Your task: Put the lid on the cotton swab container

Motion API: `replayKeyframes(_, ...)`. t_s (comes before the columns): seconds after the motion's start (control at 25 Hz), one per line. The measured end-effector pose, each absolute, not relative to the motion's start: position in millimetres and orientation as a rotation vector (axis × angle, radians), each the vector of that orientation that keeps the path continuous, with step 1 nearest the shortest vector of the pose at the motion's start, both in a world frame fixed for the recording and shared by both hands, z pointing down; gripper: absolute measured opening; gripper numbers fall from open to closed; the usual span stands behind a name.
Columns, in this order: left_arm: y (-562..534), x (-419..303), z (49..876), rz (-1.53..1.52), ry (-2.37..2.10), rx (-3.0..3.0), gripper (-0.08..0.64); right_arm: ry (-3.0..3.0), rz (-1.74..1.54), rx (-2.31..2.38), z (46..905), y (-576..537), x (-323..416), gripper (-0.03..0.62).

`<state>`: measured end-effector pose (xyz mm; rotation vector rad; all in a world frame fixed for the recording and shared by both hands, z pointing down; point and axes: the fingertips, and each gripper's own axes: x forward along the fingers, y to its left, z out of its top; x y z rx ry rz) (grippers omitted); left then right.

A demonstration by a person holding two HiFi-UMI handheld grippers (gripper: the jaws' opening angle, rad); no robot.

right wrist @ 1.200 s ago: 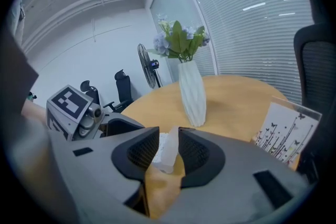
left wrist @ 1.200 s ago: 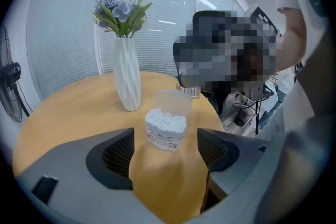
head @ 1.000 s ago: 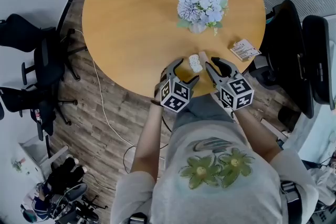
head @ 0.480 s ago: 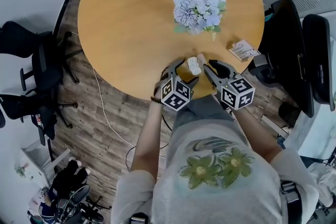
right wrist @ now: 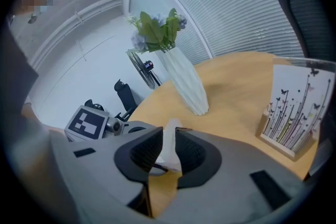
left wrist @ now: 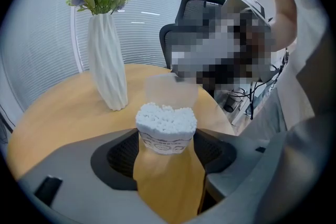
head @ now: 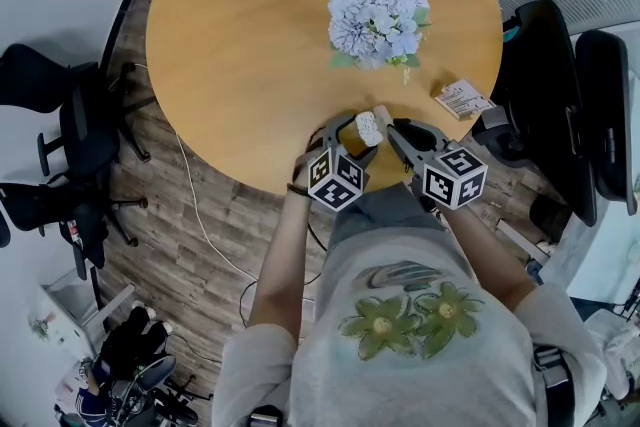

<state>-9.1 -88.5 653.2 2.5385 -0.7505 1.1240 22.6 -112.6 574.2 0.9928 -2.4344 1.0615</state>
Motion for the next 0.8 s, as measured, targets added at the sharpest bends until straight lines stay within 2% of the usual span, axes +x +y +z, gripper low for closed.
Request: replayKeyframes(0.8,-88.1,-9.8,654.9,1.145,-0.739,2.54,0.325,-2.437,1.05,0.953,572.5,-110.2,16.1,0.063)
